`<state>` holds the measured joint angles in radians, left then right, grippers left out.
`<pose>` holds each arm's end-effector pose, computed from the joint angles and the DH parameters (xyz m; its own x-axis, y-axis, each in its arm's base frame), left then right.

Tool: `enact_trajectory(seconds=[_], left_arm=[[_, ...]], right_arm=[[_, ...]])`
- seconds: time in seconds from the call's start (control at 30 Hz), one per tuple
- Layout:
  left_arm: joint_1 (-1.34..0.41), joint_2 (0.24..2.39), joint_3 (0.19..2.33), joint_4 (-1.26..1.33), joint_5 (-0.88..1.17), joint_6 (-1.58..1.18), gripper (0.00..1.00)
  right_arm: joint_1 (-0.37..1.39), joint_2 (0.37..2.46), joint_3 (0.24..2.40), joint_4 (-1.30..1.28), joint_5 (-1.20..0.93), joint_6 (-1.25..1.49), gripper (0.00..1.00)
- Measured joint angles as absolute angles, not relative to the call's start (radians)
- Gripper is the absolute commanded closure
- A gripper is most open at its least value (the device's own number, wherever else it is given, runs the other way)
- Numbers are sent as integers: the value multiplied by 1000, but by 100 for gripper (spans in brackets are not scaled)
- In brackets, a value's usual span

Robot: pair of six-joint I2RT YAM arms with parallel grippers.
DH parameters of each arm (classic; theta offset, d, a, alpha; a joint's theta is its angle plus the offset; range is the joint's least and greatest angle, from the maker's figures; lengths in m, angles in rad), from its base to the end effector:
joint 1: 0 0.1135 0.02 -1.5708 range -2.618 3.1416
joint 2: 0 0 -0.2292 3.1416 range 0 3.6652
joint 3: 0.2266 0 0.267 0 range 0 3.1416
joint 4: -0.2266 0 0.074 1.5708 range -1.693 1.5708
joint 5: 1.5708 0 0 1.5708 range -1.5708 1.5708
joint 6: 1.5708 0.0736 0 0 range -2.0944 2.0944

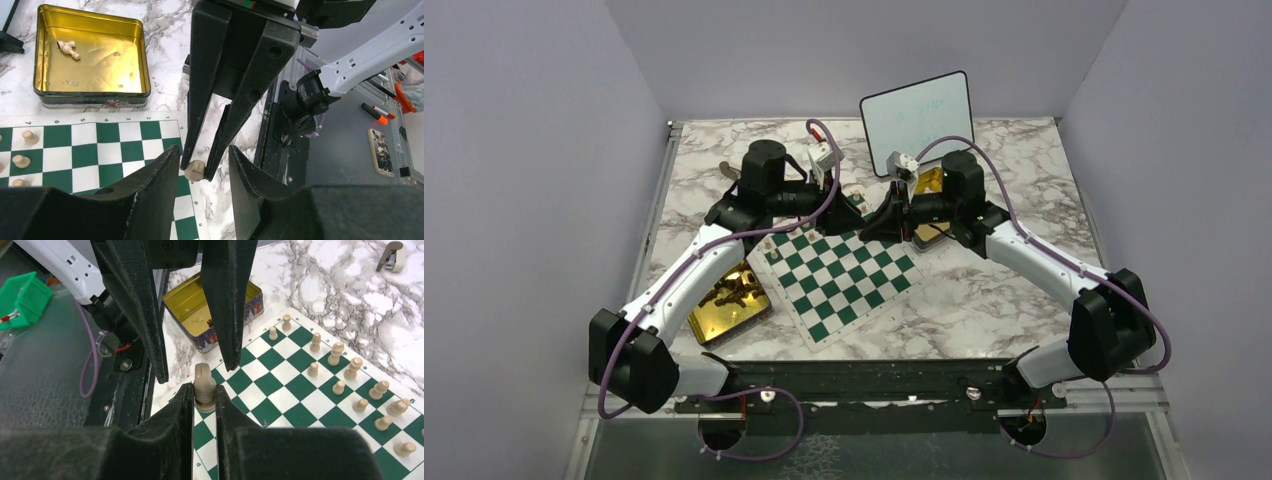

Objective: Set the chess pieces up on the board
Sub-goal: Place the chess piece on the chessboard.

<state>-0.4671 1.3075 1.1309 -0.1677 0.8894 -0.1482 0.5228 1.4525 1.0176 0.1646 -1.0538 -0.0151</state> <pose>0.2781 -0.2043 0.3075 -0.4363 0.1159 -0.8923 0.8817 0.2531 -0.3983 0.2804 0.2355 0.2564 -0.2166 -0.1335 -0.9671 -0.9760 0.0080 0.2175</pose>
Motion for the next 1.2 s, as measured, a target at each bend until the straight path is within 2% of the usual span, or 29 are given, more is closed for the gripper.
enact_trajectory(seconds=[0.13,0.3,0.53,0.9,1.0,1.07,1.17,1.2], left_arm=[[-467,1309,1145,-197,892,-120,58],[-467,1313,1151,-236,895,-106,65],[-467,1313,1151,-249,904,-103,66],[-467,1313,1151,-260,933,-90,100],[-467,1313,1151,-260,938,-87,100],[-467,1313,1151,-257,938,-87,100],[-467,1308,1151,-250,931,-89,100],[-467,1302,1150,-250,924,-91,100]], right_arm=[[523,1452,1029,165,-1069,-15,99],[523,1449,1029,164,-1072,-15,99],[523,1443,1029,164,-1075,-14,99],[523,1427,1029,158,-1083,19,98],[522,1425,1029,157,-1086,29,82],[523,1420,1029,156,-1080,35,68],[523,1397,1024,155,-1043,54,42],[523,1380,1018,156,-1023,57,10]])
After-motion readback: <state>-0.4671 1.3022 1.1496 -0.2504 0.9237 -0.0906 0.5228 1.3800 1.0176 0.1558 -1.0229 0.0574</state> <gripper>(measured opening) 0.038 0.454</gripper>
